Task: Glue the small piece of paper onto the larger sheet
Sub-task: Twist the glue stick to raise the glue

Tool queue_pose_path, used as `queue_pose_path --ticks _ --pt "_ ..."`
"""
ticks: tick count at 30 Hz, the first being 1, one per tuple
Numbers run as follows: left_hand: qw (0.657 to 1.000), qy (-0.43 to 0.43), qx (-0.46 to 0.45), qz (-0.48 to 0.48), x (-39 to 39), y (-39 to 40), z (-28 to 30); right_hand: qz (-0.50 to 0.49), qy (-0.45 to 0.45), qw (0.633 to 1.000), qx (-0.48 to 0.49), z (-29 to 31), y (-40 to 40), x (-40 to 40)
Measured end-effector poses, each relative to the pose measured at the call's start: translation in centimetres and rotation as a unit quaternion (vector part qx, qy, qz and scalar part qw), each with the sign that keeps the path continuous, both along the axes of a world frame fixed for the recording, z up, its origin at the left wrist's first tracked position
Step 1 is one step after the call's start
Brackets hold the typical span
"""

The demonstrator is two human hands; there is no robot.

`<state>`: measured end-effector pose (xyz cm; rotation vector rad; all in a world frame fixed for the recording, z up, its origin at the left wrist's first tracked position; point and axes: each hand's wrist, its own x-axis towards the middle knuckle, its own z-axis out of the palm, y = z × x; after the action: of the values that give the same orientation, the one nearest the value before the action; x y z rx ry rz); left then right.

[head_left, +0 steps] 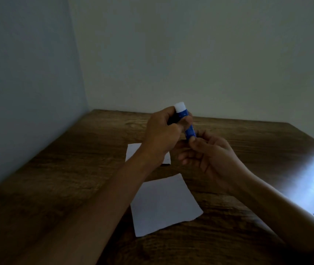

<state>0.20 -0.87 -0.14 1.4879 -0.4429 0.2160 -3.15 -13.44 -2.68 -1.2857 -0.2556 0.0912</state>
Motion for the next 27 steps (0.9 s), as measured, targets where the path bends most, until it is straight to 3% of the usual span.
queue_pose_path --ticks 10,27 --pt "1.000 -0.003 0.006 0.008 0.07 0.04 0.00 0.022 0.043 0.998 -0.035 0.20 0.16 -0.14" --pt "1.000 0.008 0.002 0.006 0.13 -0.08 -0.09 -0.015 -0.010 0.998 -0.057 0.12 -0.18 0.02"
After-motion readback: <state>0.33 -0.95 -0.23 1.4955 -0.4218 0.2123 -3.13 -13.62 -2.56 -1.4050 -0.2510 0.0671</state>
